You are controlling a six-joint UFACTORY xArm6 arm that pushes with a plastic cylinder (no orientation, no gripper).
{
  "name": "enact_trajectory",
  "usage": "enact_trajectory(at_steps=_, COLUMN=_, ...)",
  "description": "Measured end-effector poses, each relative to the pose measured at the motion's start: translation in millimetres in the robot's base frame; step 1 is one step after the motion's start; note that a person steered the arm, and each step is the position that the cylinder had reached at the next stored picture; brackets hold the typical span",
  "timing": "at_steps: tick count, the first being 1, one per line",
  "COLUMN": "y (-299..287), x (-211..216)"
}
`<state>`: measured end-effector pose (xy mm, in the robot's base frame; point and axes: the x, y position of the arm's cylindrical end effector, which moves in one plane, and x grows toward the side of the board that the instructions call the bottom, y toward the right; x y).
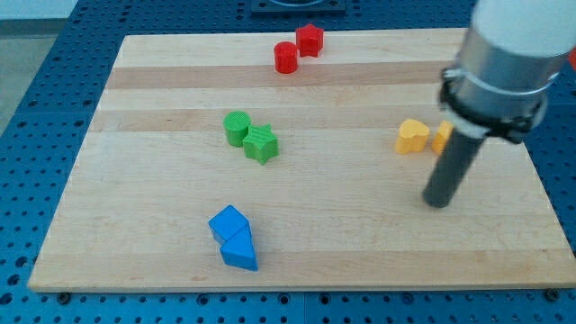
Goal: Point your arm diagonally to the bottom left of the yellow heart
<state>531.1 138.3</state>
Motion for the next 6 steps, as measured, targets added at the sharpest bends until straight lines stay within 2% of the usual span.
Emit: enact_trajectory(at_steps=6, y=-34.0, x=1.3)
